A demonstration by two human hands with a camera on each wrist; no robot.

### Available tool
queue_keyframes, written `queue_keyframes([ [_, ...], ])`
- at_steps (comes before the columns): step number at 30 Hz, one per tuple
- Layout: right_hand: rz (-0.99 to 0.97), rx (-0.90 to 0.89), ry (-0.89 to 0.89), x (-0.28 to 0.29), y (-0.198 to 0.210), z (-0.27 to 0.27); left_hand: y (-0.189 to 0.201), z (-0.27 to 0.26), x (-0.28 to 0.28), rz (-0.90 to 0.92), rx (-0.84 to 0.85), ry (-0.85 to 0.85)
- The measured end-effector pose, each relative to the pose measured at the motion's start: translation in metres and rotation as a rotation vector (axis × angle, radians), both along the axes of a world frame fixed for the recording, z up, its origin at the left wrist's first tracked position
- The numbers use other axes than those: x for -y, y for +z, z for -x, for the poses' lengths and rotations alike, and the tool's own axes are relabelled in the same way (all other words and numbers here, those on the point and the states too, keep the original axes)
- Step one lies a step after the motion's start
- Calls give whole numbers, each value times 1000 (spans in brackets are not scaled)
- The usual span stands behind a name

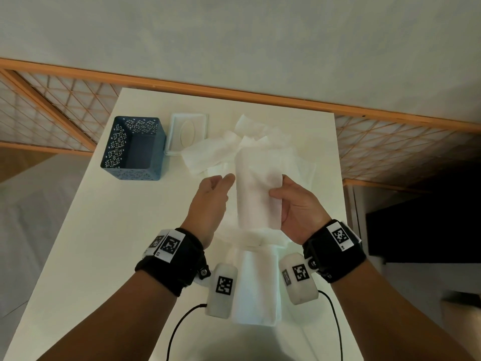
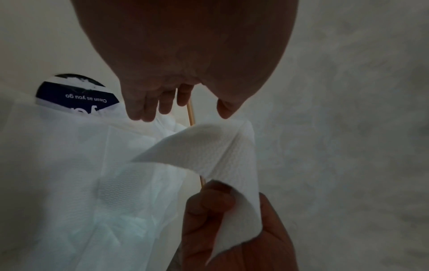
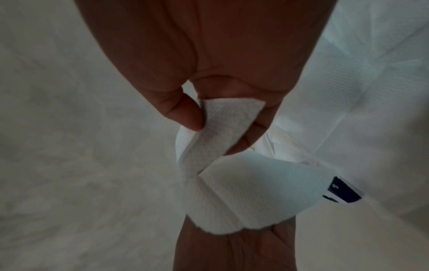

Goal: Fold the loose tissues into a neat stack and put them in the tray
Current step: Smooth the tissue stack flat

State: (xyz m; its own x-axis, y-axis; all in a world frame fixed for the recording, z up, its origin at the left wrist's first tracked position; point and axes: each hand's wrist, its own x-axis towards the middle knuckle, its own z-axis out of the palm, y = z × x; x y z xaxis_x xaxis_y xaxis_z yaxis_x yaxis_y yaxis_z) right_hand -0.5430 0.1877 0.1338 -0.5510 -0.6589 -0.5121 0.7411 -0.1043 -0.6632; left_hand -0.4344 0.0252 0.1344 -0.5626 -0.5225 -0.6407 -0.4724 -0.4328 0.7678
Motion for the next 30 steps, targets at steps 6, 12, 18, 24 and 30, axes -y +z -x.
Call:
queue_keyframes([
  [6, 12, 34, 32, 0, 5, -5, -1, -11, -11, -257, -121, -96],
  [12, -16, 32, 33, -4, 3, -4, 1, -14, -19, -444, -247, -76],
  [18, -280, -196, 14, -7, -7, 2, -4, -19, -13, -322, -280, -48],
  [24, -537, -466, 83, -8, -11, 6, -15, -19, -5, 91, -99, -52],
  [30, -580, -701, 187, 4, 1, -10, -5, -12, -19, 204, -76, -94],
])
